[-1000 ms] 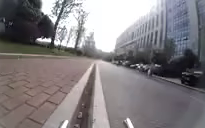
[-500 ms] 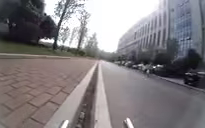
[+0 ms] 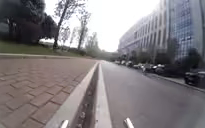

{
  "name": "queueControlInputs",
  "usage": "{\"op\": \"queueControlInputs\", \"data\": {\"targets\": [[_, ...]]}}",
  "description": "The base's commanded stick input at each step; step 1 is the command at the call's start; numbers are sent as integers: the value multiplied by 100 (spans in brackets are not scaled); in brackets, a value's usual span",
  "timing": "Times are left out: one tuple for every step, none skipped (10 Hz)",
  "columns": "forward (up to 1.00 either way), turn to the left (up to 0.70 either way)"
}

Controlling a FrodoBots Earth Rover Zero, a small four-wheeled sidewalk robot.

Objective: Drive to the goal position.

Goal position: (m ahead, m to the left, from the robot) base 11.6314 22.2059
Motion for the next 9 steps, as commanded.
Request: {"op": "queueControlInputs", "data": {"targets": [[0, 0], [0, 0], [0, 0], [0, 0], [0, 0], [0, 0], [0, 0], [0, 0], [27, 0]]}}
